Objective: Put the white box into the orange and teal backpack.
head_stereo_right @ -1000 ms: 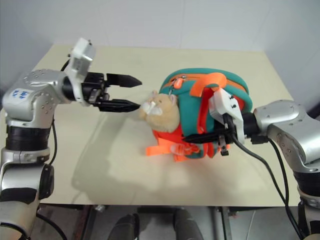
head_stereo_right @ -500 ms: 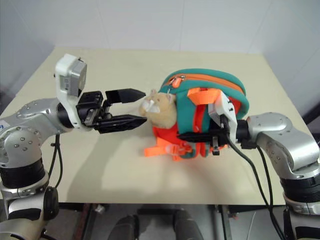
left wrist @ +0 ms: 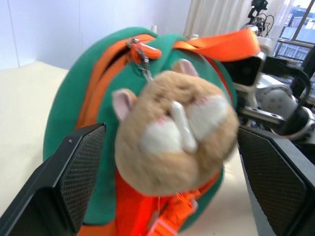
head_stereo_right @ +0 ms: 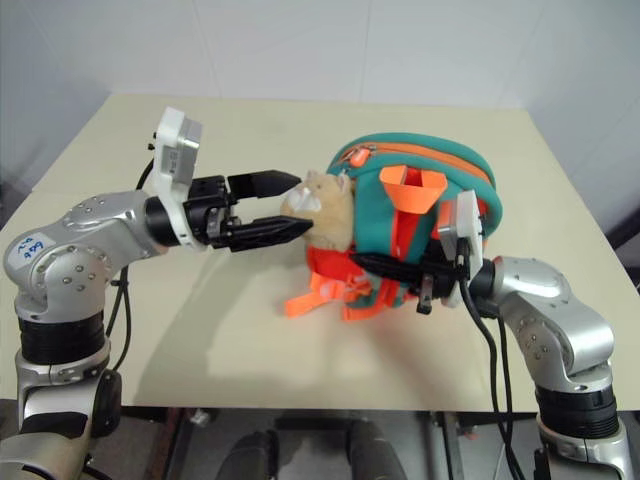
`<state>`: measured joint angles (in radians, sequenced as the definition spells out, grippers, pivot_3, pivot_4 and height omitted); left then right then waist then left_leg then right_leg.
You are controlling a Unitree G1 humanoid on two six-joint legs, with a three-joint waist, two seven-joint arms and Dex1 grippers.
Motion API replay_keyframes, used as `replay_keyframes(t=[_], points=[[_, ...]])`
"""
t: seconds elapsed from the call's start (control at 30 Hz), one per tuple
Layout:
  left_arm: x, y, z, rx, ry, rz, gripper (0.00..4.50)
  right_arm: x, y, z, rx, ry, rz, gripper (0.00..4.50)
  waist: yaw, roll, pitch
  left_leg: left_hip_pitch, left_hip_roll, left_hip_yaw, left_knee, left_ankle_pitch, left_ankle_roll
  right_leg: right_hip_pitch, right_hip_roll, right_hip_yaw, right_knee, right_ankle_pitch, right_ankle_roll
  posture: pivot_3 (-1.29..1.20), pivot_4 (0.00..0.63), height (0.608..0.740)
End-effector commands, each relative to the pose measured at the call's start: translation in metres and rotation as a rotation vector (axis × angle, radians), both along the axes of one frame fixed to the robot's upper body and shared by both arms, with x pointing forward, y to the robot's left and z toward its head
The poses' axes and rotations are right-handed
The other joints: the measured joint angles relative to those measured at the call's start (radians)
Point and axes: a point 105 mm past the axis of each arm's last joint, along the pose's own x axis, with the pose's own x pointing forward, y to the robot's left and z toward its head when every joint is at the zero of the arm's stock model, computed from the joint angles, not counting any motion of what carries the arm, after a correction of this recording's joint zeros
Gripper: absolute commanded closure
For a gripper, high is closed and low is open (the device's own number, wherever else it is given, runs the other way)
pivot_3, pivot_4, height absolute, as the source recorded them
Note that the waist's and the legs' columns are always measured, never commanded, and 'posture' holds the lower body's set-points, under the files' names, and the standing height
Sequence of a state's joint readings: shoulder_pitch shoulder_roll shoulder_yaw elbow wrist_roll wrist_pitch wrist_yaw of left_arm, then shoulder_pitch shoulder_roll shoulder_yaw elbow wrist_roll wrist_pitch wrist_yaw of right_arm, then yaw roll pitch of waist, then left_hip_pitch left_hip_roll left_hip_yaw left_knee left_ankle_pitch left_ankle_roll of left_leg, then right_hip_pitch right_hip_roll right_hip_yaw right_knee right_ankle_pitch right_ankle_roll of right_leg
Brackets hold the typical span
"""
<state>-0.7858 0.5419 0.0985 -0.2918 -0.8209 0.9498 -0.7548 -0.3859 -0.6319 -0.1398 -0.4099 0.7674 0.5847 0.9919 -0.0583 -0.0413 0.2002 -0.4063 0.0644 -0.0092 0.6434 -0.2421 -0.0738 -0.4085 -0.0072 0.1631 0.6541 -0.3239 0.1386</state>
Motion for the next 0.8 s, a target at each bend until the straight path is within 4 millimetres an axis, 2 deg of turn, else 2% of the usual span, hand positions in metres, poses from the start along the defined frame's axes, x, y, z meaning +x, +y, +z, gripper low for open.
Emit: replay_keyframes(t=[0.03,0.23,0.37,0.4,0.47,0.67,0.8], points=[[0.000,-0.012,0.008,-0.019,-0.038,-0.027,0.03,-0.009,0.002,0.012,0.045,-0.075,-0.005,4.50,0.001,0.000,0.000,0.000,0.000,0.000,0.000,0.000,0.000,0.000,0.000,0.000,0.000,0.000,0.000,0.00,0.150,0.740],[-0.002,-0.029,-0.002,-0.006,0.011,-0.074,0.03,-0.008,0.000,0.011,0.071,-0.076,-0.049,4.50,-0.001,0.000,0.000,0.000,0.000,0.000,0.000,0.000,0.000,0.000,0.000,0.000,0.000,0.000,0.000,0.00,0.150,0.740],[-0.001,-0.031,-0.002,0.006,0.024,-0.065,0.03,-0.008,-0.003,0.012,0.069,-0.081,-0.070,4.50,0.001,0.000,0.000,0.000,0.000,0.000,0.000,0.000,0.000,0.000,0.000,0.000,-0.001,0.000,0.000,0.00,0.150,0.740],[-0.001,-0.030,0.000,0.007,0.023,-0.062,0.41,-0.008,-0.004,0.012,0.068,-0.082,-0.074,4.50,0.002,0.000,0.000,0.000,0.000,0.000,0.000,0.000,0.000,0.000,0.000,0.000,-0.001,0.000,0.000,0.00,0.150,0.740],[-0.004,-0.028,0.002,0.012,0.019,-0.068,0.82,-0.007,-0.005,0.012,0.067,-0.084,-0.081,4.50,0.002,0.000,0.000,0.000,0.000,0.000,0.000,0.000,0.000,0.000,0.000,0.000,-0.001,0.000,0.000,0.00,0.150,0.740],[-0.009,-0.018,0.006,0.038,0.029,-0.077,2.52,-0.007,-0.007,0.011,0.067,-0.091,-0.096,4.50,0.000,0.000,0.000,0.000,0.000,0.000,-0.002,0.000,0.000,0.000,0.000,0.000,-0.002,0.000,0.000,0.00,0.150,0.740],[-0.008,-0.009,0.010,0.069,0.035,-0.073,3.25,-0.007,-0.009,0.011,0.070,-0.094,-0.109,4.50,-0.001,0.000,0.000,0.000,0.000,0.000,-0.005,0.000,0.000,-0.001,0.000,0.000,-0.002,0.000,0.000,0.00,0.150,0.740]])
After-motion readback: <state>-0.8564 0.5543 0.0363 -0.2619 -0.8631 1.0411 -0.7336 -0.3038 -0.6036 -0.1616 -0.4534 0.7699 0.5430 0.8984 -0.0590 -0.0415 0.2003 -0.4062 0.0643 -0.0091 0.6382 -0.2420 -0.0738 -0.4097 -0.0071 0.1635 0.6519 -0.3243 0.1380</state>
